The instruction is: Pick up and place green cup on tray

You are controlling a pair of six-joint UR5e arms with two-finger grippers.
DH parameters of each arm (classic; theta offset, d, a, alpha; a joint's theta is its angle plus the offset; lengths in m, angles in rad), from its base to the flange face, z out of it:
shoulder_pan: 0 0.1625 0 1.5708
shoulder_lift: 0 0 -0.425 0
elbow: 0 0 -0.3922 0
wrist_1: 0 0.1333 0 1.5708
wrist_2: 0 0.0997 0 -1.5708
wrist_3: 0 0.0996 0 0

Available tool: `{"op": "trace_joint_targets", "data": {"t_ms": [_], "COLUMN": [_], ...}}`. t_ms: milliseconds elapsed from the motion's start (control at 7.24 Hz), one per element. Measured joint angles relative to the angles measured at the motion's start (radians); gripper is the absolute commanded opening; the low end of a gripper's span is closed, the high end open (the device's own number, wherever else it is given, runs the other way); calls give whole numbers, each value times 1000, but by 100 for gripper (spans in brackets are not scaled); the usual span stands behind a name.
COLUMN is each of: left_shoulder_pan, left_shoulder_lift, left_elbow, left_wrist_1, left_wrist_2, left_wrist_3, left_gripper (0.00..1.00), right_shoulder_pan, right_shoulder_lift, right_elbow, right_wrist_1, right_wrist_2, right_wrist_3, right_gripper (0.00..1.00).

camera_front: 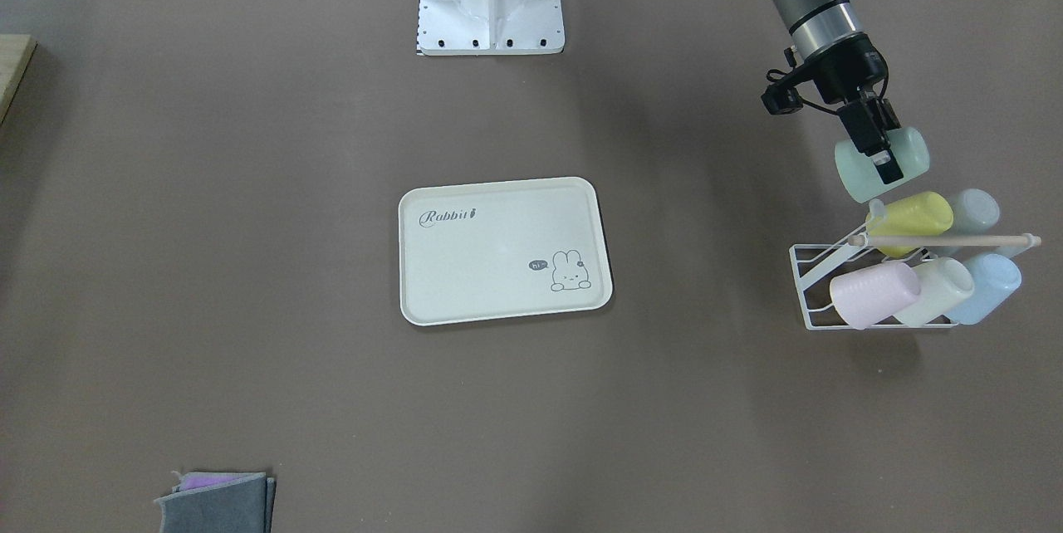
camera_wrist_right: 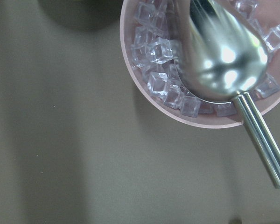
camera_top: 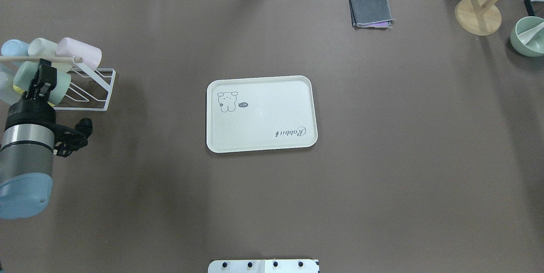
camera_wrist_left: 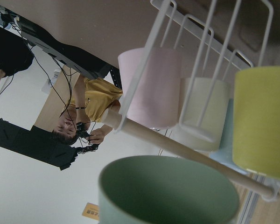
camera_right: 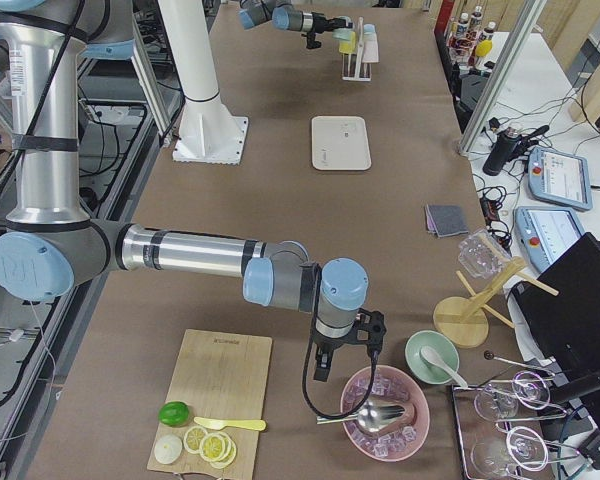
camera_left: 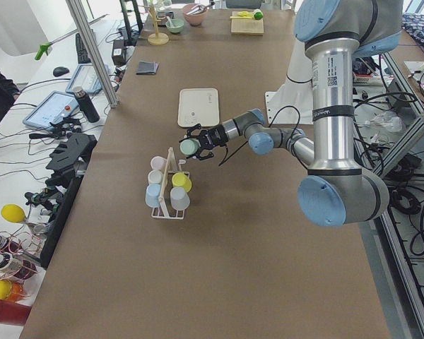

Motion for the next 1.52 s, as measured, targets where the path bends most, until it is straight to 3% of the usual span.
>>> {"op": "trace_joint_targets", "data": {"t_ms": [690,1243,1519], "left_shoulder_pan": [-28,-58,-53], "left_shoulder_lift": [130,128,28], "left_elbow": [-293,-271,-199], "left_wrist_1": [-36,-229,-355], "left_wrist_2": [-228,-579,-703], "left_wrist_3": [-123,-519,-605], "left_gripper": [0,0,0], "right_shoulder_pan": [-2,-2,-3], "right_shoulder_lift": [5,10,12], "right_elbow": [-22,-28,-29], "right_wrist_1": [1,4,3], "right_wrist_2": [-2,-2,-3], "right_wrist_3": [-1,-8,-11], "right_gripper": [100,100,100]}}
